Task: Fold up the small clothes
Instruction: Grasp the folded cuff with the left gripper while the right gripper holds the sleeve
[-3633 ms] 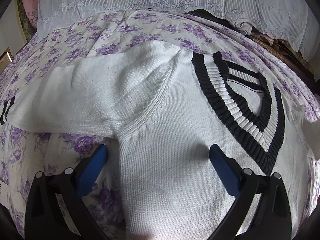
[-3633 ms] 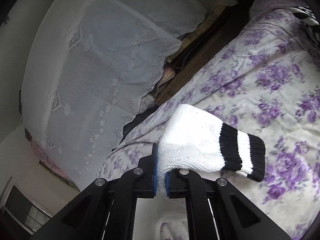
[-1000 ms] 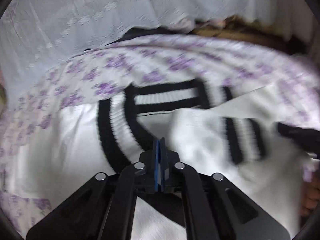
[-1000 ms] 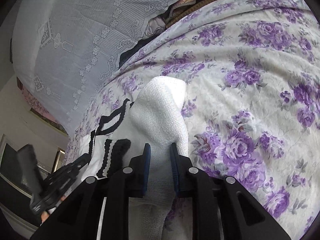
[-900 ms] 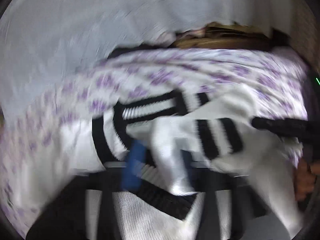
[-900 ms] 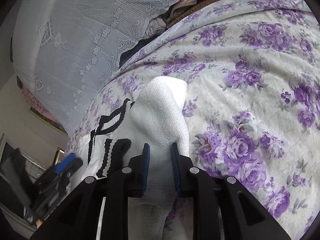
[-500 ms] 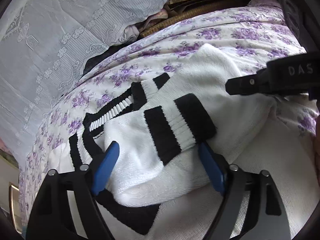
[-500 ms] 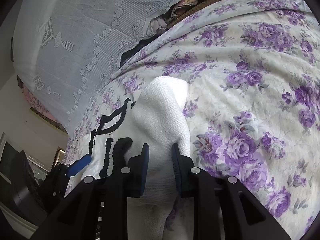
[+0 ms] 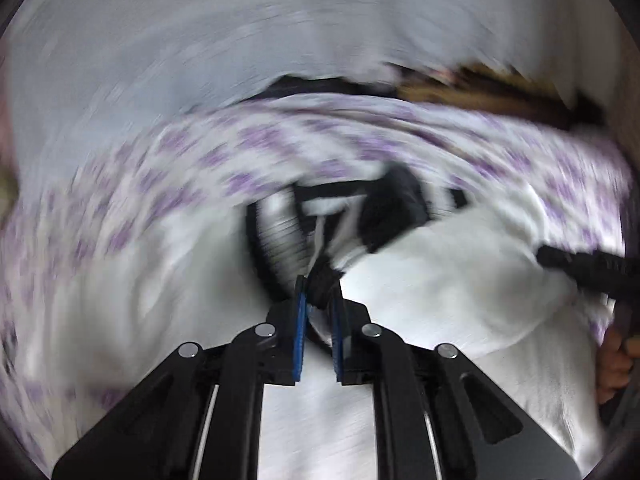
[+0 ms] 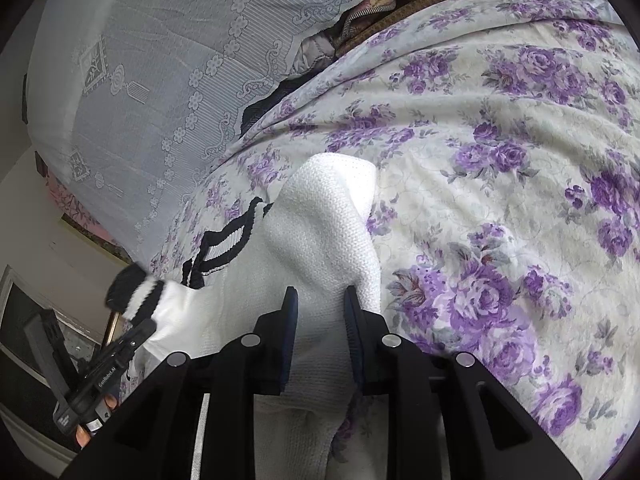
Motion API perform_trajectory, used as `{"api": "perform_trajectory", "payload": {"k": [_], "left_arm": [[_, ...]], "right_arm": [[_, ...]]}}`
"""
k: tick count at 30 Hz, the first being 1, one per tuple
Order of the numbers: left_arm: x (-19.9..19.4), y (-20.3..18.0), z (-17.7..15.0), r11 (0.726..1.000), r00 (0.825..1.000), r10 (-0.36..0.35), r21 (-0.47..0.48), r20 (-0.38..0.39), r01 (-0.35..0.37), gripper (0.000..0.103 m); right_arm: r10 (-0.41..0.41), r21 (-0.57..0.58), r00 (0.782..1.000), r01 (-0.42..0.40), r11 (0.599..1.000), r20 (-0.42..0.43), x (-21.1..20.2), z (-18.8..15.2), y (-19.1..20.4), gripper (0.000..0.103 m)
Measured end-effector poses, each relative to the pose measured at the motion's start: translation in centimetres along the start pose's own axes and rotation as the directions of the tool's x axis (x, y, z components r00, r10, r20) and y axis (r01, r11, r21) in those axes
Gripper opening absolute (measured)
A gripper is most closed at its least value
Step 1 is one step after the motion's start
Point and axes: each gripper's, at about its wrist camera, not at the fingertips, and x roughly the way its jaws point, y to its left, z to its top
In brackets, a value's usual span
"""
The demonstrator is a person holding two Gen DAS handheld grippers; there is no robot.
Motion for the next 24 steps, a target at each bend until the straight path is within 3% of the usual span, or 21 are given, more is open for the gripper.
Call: {"api": "perform_trajectory", "payload": {"k": [4,8,11,12,14,17,20,24], "left_arm": [[2.0,4.6,-1.9,0.969,0.983,-0.154,-0.211,-0.095,0.131,0.013],[2.3,4.7,-2.0,0.959,0.979,-0.186,-0.234,-0.084,0.162,0.016],[2.1,4.9,-1.9,0.959,0.986,-0.158,-0.247,-0.056,0.14,0.044],[1.9,5.2,-1.9,0.958,0.988,-0.146,-0.257,-0.042,0.13,0.046],[1.7,5.9,-1.6,0.957,0.994,-0.106,-0.275,-0.021,0.097,0.045],[1.8,7.4,-1.5,0.949,0.996,-0.083,-0.308,-0.021,0.072,0.018],[2.1,8.3,-1.6,0.936,0.994,-0.106,-0.341,-0.031,0.089,0.015],[1.5,7.8,-1.4,0.952,0.998,-0.055,-0.303,-0.01,0.05,0.014]], "right_arm": [[-0.012,-0.028,1.0,0.012,1.0,-0.001,0.1,0.1,0.5,0.026],[-0.035,-0.057,0.999,0.036,0.998,0.026,-0.8,0.1,1.4,0.03],[-0.057,-0.077,0.994,0.064,0.995,0.088,-2.0,0.8,2.5,0.035],[-0.064,-0.092,0.993,0.074,0.993,0.1,-2.1,1.2,3.0,0.034],[-0.092,-0.127,0.989,0.106,0.986,0.114,-1.7,2.0,4.1,0.034],[-0.12,-0.128,0.987,0.134,0.983,0.107,0.3,3.7,5.1,0.026],[-0.134,-0.106,0.99,0.139,0.985,0.053,3.2,4.8,5.0,0.024],[-0.107,-0.075,0.994,0.106,0.992,-0.007,6.0,4.6,3.5,0.024]]}}
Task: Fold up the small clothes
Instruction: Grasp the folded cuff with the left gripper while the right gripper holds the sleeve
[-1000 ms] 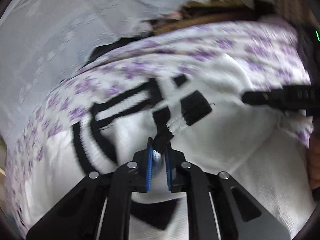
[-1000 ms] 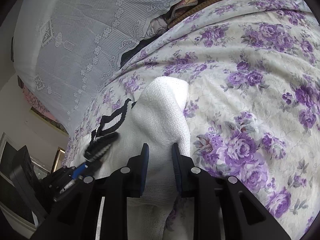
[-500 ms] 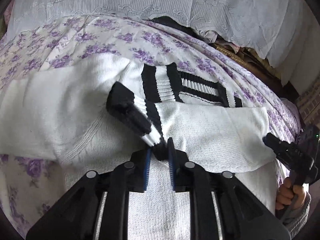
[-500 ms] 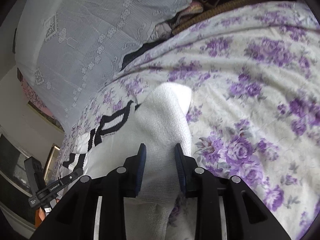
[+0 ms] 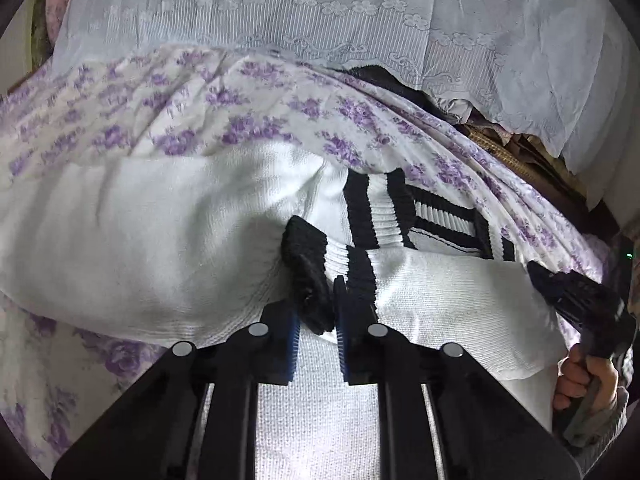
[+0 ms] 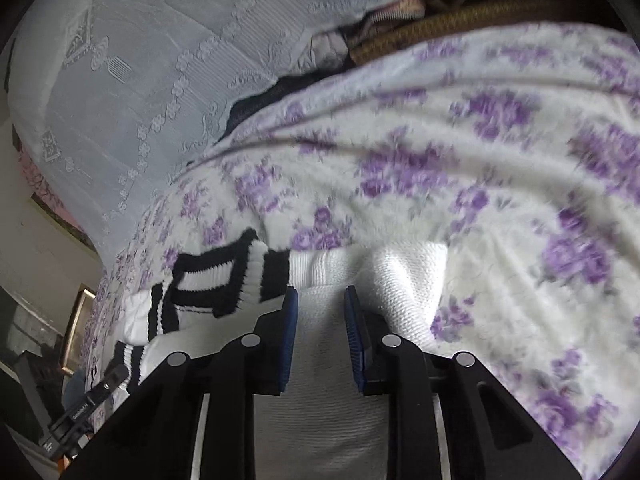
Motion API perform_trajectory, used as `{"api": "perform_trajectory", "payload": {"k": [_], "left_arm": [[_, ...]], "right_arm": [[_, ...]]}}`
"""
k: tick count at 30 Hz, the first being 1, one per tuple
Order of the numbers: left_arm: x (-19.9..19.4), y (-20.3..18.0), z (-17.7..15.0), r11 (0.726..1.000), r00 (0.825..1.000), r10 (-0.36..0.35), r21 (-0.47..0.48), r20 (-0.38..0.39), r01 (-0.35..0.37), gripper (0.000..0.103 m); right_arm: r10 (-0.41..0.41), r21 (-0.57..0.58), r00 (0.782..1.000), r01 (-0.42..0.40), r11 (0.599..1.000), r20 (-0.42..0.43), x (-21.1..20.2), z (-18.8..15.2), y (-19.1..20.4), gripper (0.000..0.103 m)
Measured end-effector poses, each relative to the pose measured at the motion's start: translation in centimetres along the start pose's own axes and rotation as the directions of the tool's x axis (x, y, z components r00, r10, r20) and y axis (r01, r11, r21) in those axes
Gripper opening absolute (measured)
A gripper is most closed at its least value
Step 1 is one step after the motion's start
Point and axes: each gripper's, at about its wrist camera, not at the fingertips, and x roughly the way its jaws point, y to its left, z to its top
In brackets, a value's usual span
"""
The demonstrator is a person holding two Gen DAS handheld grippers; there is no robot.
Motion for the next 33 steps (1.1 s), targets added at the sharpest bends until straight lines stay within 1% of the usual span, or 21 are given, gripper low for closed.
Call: {"api": "perform_trajectory", "payload": {"k": [2,4,5,7,10,11,12,14,16,17,19,20,23,24,25,26,28,29,30,32,33], "left_arm": [[-0.1,0.2,0.0,1.0,1.0,0.005,-0.01,0.007,-0.005,0.014],[-0.2,0.6,-0.1,0.999,1.0,0.024,-0.025,0.005,-0.024,0.014],[-0.3,0.8,-0.2,0.999,1.0,0.024,-0.036,0.002,-0.024,0.014],[-0.5,1.0,-0.2,0.999,1.0,0.029,-0.044,0.004,-0.029,0.014],[-0.8,0.8,-0.4,0.997,0.997,0.069,-0.026,0.018,-0.069,0.014],[-0.9,0.6,-0.6,0.997,0.996,0.082,-0.017,0.019,-0.081,0.014],[-0.8,0.6,-0.7,0.996,0.996,0.092,-0.012,0.018,-0.092,0.014],[-0.6,0.5,-0.8,0.994,0.994,0.106,-0.008,0.011,-0.106,0.015],[-0.7,0.7,-0.8,0.995,0.995,0.103,-0.015,0.009,-0.103,0.015],[-0.7,0.8,-0.8,0.995,0.995,0.098,-0.017,0.009,-0.098,0.015],[-0.7,1.0,-0.8,0.996,0.996,0.088,-0.024,0.007,-0.088,0.015],[-0.7,1.0,-0.8,0.996,0.996,0.084,-0.026,0.004,-0.084,0.015],[-0.5,0.9,-0.8,0.996,0.996,0.089,-0.018,-0.002,-0.089,0.015],[-0.5,0.8,-0.8,0.996,0.996,0.091,-0.015,-0.003,-0.091,0.016],[-0.5,0.8,-0.8,0.996,0.996,0.093,-0.013,-0.004,-0.093,0.016],[-0.4,0.8,-0.8,0.995,0.995,0.094,-0.013,-0.008,-0.095,0.017],[-0.5,1.0,-0.9,0.996,0.996,0.087,-0.02,-0.011,-0.087,0.017],[-0.6,1.1,-0.9,0.997,0.997,0.078,-0.029,-0.014,-0.078,0.017],[-0.6,1.2,-1.0,0.997,0.997,0.072,-0.033,-0.015,-0.073,0.017],[-0.7,1.3,-1.0,0.997,0.998,0.066,-0.037,-0.015,-0.066,0.017],[-0.7,1.4,-1.0,0.997,0.998,0.065,-0.039,-0.015,-0.065,0.017]], "right_arm": [[0.064,0.036,0.998,-0.065,0.997,0.025,-1.4,0.2,-0.4,0.025],[0.111,0.01,0.99,-0.112,0.994,0.082,-3.8,0.6,0.0,0.029],[0.106,-0.019,0.989,-0.104,0.994,0.105,-4.9,0.7,0.3,0.029],[0.052,-0.061,0.991,-0.045,0.997,0.119,-6.0,0.6,0.7,0.032],[-0.026,-0.037,0.999,0.027,0.999,0.034,-3.2,0.0,-0.8,0.032],[-0.042,-0.024,0.999,0.042,0.999,0.004,-2.0,0.0,-1.6,0.029],[-0.026,-0.012,1.0,0.026,1.0,0.002,-1.3,-0.1,-2.3,0.023],[-0.018,0.006,1.0,0.018,1.0,0.013,-2.0,0.5,-2.4,0.022],[-0.043,-0.011,0.997,0.044,0.999,0.068,-3.7,0.1,-1.7,0.027],[-0.051,-0.032,0.996,0.053,0.998,0.075,-4.4,-0.3,-1.2,0.027],[-0.025,-0.101,0.998,0.031,0.994,0.065,-5.8,-1.6,0.4,0.027],[-0.03,-0.141,0.998,0.039,0.989,0.062,-6.5,-2.5,1.2,0.027],[-0.059,-0.266,0.998,0.06,0.962,0.009,-6.9,-5.6,3.0,0.028],[-0.093,-0.297,0.995,0.081,0.951,-0.027,-6.3,-6.7,3.2,0.028],[-0.126,-0.336,0.992,0.109,0.935,-0.031,-5.6,-7.6,3.3,0.028],[-0.127,-0.345,0.992,0.113,0.932,-0.019,-5.7,-7.7,3.6,0.028],[-0.133,-0.319,0.991,0.12,0.94,-0.019,-6.3,-7.2,3.5,0.025],[-0.141,-0.31,0.99,0.135,0.941,0.003,-6.7,-7.1,3.5,0.025],[-0.14,-0.314,0.99,0.138,0.939,0.015,-6.9,-7.2,3.8,0.028],[-0.142,-0.354,0.989,0.151,0.923,0.053,-7.0,-6.5,5.3,0.028],[-0.136,-0.363,0.988,0.153,0.919,0.07,-6.9,-5.9,6.1,0.032]]}}
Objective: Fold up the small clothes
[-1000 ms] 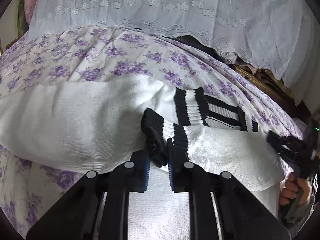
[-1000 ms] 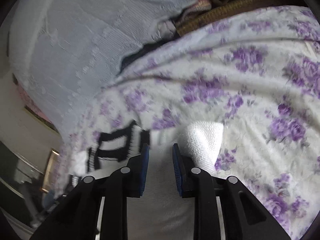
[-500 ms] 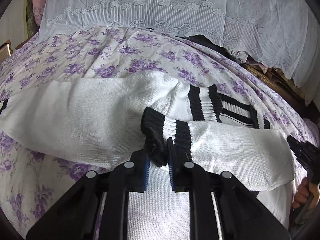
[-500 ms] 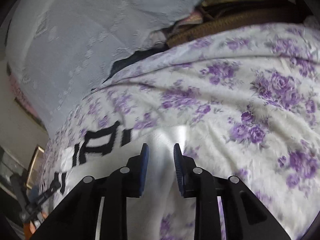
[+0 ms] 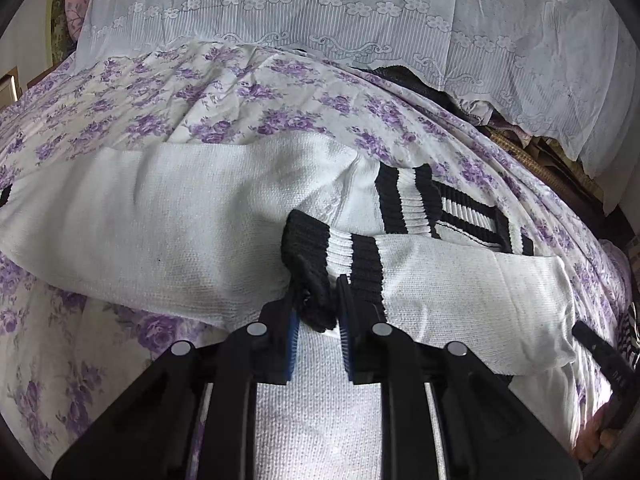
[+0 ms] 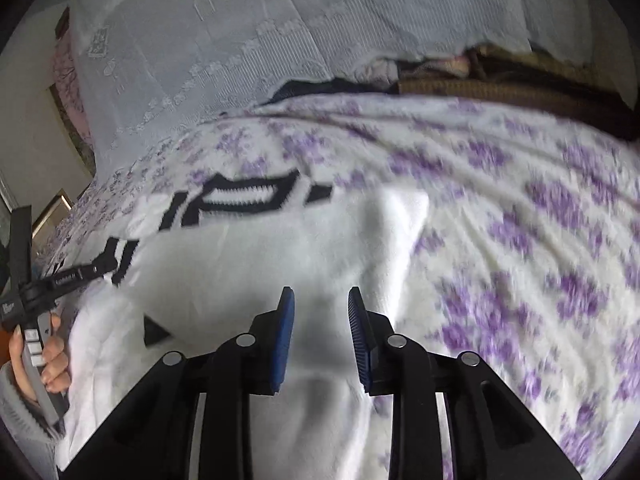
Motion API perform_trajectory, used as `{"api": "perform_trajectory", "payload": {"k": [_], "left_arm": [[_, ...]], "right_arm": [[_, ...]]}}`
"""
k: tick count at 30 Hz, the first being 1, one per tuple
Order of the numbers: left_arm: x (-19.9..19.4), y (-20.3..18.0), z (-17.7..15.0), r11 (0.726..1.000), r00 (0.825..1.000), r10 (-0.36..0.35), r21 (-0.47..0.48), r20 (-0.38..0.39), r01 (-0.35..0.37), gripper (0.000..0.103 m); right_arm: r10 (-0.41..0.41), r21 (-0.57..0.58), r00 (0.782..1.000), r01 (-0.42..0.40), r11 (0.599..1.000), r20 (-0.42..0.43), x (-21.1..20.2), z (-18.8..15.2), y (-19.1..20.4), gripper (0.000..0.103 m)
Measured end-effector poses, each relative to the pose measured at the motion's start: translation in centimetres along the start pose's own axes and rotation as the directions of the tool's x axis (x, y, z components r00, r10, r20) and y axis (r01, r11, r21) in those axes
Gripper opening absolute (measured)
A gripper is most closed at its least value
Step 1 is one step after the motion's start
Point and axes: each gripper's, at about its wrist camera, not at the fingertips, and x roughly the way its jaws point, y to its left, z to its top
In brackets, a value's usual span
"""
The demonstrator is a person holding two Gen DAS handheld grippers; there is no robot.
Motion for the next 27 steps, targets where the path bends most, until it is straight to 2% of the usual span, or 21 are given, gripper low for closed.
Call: {"api": "perform_trajectory", "payload": {"k": [1,3,5,6,8,9,10,11,12,14,17,19,20,22,23,25,27], "left_arm": [[0.0,0.0,0.0,1.0,1.0,0.0,0.0,0.001,0.0,0.017],[0.0,0.0,0.0,1.0,1.0,0.003,0.004,0.002,-0.003,0.018],[0.0,0.0,-0.1,1.0,1.0,0.003,0.006,0.002,-0.003,0.018],[-0.1,0.0,-0.1,1.0,1.0,0.0,0.007,0.001,0.0,0.019],[-0.6,0.2,0.0,1.0,1.0,-0.015,0.005,-0.006,0.015,0.022],[-1.0,0.3,0.1,1.0,1.0,-0.027,0.001,-0.007,0.027,0.032],[-1.6,0.6,0.2,0.999,0.999,-0.035,0.0,-0.004,0.035,0.041],[-2.6,1.2,0.4,1.0,0.999,-0.03,-0.006,0.019,0.03,0.063],[-3.5,1.8,0.3,1.0,0.999,-0.019,-0.016,0.045,0.019,0.073],[-5.6,4.0,0.3,0.999,0.995,0.004,-0.053,0.097,0.001,0.078],[-7.2,8.6,0.4,0.983,0.994,-0.01,-0.179,0.109,0.03,0.079],[-7.2,11.8,0.2,0.957,0.996,-0.005,-0.289,0.086,0.03,0.079],[-7.0,13.6,0.0,0.934,0.998,0.0,-0.356,0.067,0.024,0.079],[-6.6,16.6,-0.4,0.88,0.999,-0.015,-0.473,0.04,0.032,0.079],[-6.4,18.2,-0.8,0.843,0.999,-0.026,-0.536,0.037,0.042,0.079],[-6.2,20.2,-1.2,0.796,0.999,-0.024,-0.603,0.031,0.038,0.079],[-5.9,21.6,-1.5,0.766,0.999,-0.024,-0.641,0.046,0.048,0.079]], "right_arm": [[0.001,-0.004,1.0,-0.001,1.0,0.004,0.5,0.6,0.3,0.039],[-0.007,0.001,1.0,0.007,1.0,-0.018,2.4,1.8,0.3,0.043],[-0.021,0.04,0.995,0.026,0.999,-0.101,5.9,1.6,-0.8,0.044],[0.013,0.081,0.995,-0.004,0.997,-0.104,6.5,1.4,-1.4,0.044],[0.074,0.135,0.996,-0.067,0.989,-0.055,4.9,1.4,-2.6,0.044],[0.092,0.15,0.996,-0.088,0.985,-0.017,4.2,1.1,-3.2,0.045],[0.101,0.179,0.994,-0.104,0.978,0.03,3.2,0.6,-3.9,0.053],[0.101,0.212,0.993,-0.113,0.971,0.064,2.2,0.3,-4.7,0.057],[0.105,0.235,0.99,-0.124,0.964,0.091,1.4,0.1,-5.3,0.062],[0.083,0.275,0.989,-0.114,0.955,0.122,0.6,-0.6,-6.1,0.067],[0.121,0.375,0.99,-0.142,0.916,0.079,1.6,-1.3,-7.9,0.067],[0.157,0.43,0.983,-0.181,0.885,0.093,1.7,-1.7,-8.9,0.067],[0.164,0.441,0.981,-0.193,0.876,0.105,1.6,-1.9,-9.1,0.067],[0.159,0.441,0.982,-0.189,0.878,0.103,1.5,-2.1,-8.9,0.067],[0.155,0.436,0.983,-0.183,0.881,0.101,1.4,-2.2,-8.8,0.068],[0.156,0.433,0.983,-0.185,0.882,0.101,1.5,-2.2,-8.7,0.069],[0.16,0.437,0.982,-0.189,0.88,0.102,1.7,-2.2,-8.8,0.069]]}}
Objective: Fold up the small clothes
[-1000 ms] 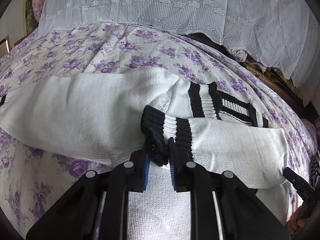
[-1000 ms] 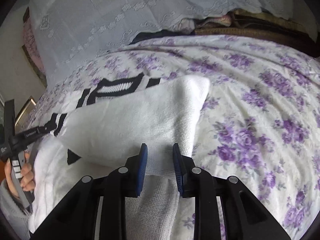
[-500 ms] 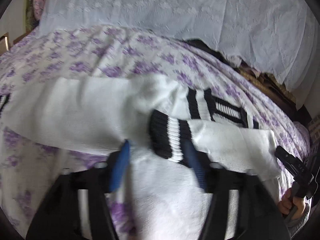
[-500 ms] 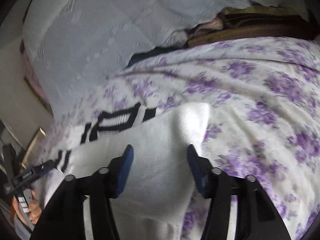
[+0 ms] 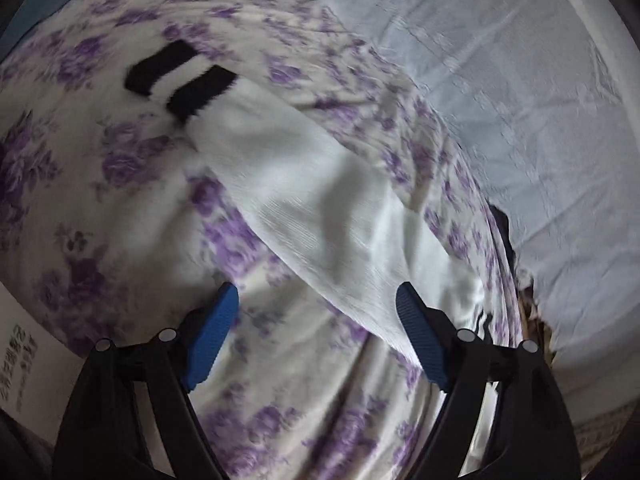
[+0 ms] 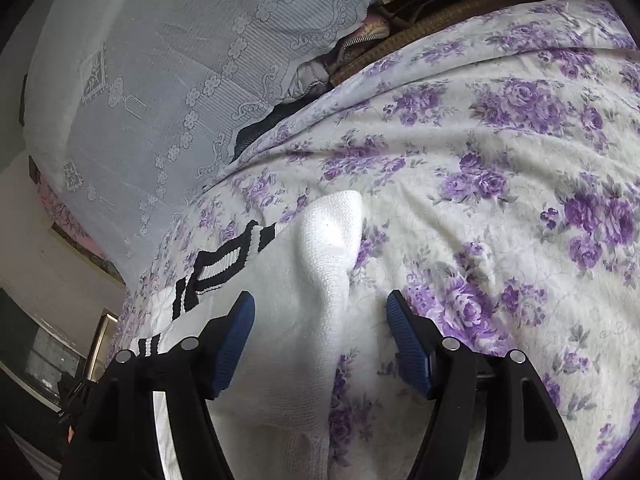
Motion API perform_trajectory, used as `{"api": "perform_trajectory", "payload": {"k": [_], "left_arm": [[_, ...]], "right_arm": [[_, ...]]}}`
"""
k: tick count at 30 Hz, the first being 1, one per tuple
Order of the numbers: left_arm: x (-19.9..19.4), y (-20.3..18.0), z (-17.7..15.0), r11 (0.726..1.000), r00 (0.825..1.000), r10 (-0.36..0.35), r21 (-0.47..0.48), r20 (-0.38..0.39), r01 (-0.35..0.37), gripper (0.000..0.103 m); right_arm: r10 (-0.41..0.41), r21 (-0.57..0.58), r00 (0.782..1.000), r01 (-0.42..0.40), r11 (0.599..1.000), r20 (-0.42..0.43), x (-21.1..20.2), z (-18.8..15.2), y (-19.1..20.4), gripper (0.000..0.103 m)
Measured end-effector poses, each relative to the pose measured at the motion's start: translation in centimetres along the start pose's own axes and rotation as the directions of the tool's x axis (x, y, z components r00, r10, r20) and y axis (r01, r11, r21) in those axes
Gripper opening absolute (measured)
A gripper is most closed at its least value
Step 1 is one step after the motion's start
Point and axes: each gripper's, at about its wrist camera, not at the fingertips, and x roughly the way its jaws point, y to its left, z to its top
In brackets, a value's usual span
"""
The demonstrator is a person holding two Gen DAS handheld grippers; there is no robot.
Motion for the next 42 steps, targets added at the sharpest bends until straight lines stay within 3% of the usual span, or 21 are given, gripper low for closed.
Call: {"api": "perform_trajectory", "payload": {"k": [4,7,10,11,12,15,19,22,29,42], "left_arm": [[1.6,0.3,1.5,1.0,0.999,0.007,-0.024,0.037,-0.006,0.078],[2.6,0.1,2.9,0.999,0.997,0.023,-0.027,0.073,-0.021,0.071],[3.1,0.5,3.9,0.999,0.996,0.035,-0.018,0.081,-0.033,0.041],[3.2,0.8,4.1,0.999,0.997,0.032,-0.023,0.075,-0.031,0.019],[3.4,1.2,4.3,0.999,0.998,0.024,-0.035,0.064,-0.022,0.013],[2.9,0.7,4.4,1.0,0.997,0.024,-0.008,0.079,-0.023,0.011],[1.1,-3.3,3.0,0.981,0.987,0.052,0.177,0.152,-0.079,0.011],[-0.2,-7.3,1.0,0.94,0.982,0.037,0.327,0.184,-0.097,0.01],[-1.3,-13.9,-2.7,0.857,0.983,-0.012,0.509,0.185,-0.085,0.01],[-1.5,-24.1,-9.8,0.711,0.986,-0.081,0.702,0.148,-0.047,0.01]], "right_arm": [[0.001,0.001,1.0,-0.001,1.0,-0.001,0.1,0.1,-0.1,0.069],[0.001,0.0,1.0,-0.001,1.0,-0.003,0.1,0.1,-0.1,0.069],[0.002,-0.002,1.0,-0.002,1.0,-0.007,0.2,0.3,-0.1,0.07],[0.001,-0.004,1.0,-0.001,1.0,-0.009,0.4,0.3,-0.1,0.071],[0.001,-0.006,1.0,-0.001,1.0,-0.009,0.4,0.3,0.0,0.071],[0.0,-0.006,1.0,0.0,1.0,-0.009,0.3,0.2,0.0,0.071],[0.003,-0.006,1.0,-0.003,1.0,-0.01,0.5,0.4,0.0,0.072],[0.002,-0.006,1.0,-0.002,1.0,-0.01,0.5,0.3,0.0,0.073],[0.007,-0.014,1.0,-0.007,1.0,-0.014,0.7,0.3,0.2,0.076],[0.018,-0.006,1.0,-0.018,1.0,-0.016,0.8,0.4,0.1,0.078]]}}
